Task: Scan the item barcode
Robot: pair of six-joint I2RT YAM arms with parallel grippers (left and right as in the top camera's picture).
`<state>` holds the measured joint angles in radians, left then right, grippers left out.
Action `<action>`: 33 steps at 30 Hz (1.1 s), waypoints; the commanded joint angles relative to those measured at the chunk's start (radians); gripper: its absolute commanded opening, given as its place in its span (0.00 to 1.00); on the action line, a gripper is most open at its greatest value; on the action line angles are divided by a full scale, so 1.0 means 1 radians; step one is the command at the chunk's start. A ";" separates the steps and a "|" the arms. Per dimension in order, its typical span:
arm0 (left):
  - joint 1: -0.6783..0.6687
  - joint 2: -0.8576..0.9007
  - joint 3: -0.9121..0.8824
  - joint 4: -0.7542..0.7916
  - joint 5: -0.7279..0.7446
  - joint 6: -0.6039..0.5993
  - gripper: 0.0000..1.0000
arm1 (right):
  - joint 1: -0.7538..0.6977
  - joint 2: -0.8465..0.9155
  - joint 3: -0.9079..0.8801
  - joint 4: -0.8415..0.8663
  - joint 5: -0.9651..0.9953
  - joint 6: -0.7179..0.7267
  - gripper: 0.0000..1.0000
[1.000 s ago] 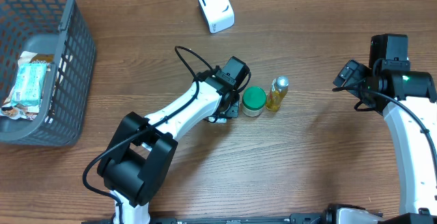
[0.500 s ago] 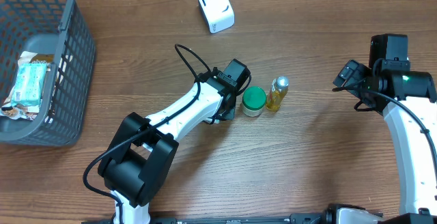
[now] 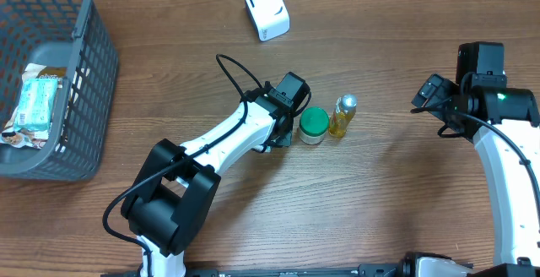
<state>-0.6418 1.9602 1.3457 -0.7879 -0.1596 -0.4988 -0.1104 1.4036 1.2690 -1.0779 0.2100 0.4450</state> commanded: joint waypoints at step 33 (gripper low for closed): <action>-0.019 0.014 -0.120 0.149 0.010 -0.002 0.04 | -0.001 0.002 0.011 0.002 0.006 0.008 1.00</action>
<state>-0.6548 1.9450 1.2514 -0.6453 -0.1967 -0.4976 -0.1104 1.4036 1.2690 -1.0782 0.2096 0.4446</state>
